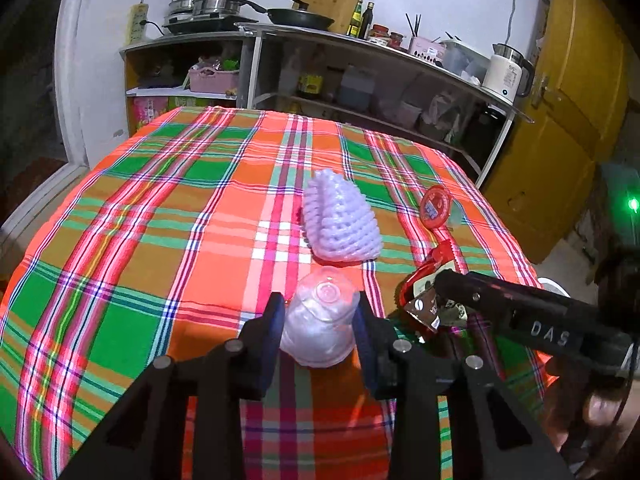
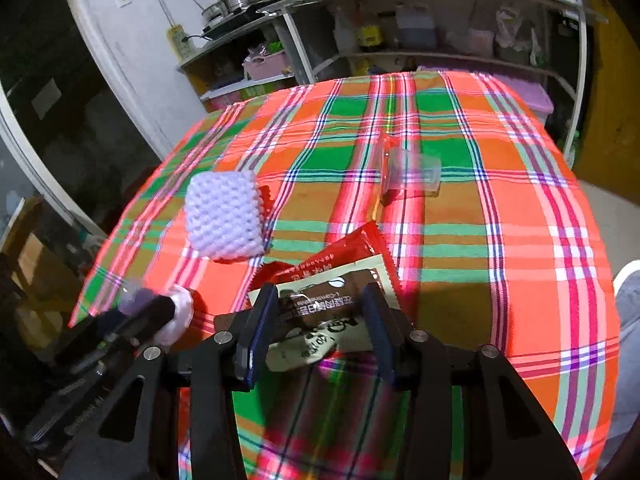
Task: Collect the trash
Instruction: 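Grasp the brown coffee packet with the right tool while the left tool grasps the clear plastic cup, then lift the brown coffee packet with the right tool while the left tool holds the clear cup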
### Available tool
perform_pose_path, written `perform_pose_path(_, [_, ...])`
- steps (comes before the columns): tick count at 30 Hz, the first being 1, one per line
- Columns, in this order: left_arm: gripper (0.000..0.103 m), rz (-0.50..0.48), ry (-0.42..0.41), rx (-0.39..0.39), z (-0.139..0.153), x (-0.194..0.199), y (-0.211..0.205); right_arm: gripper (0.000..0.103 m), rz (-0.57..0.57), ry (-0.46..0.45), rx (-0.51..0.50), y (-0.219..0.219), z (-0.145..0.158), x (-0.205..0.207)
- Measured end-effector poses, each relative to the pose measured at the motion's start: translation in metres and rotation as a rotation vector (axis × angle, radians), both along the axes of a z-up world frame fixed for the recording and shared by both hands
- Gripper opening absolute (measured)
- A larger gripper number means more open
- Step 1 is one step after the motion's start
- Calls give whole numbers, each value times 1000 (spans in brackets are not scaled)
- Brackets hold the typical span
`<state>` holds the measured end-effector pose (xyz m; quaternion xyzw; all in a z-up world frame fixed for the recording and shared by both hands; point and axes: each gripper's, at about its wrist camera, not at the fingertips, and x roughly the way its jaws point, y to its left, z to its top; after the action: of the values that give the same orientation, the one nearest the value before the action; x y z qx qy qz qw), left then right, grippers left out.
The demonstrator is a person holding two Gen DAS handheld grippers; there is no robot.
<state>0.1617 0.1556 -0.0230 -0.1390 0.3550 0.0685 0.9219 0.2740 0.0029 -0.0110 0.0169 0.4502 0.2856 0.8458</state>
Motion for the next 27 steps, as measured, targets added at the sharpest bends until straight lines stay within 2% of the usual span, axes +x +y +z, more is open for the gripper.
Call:
perform_pose_path(4, [36,-6,0,-8,-1,0,1,45,-18,19,-36,-7,-4,-2])
perform_pose_path(19, [36,9,0,-25,-2,-6,9,45,15,47,17,6,2,5])
perform_pose_path(27, [36,31,-8,-34,-1,-14,21,46,124,31,-31,33,-4,-8])
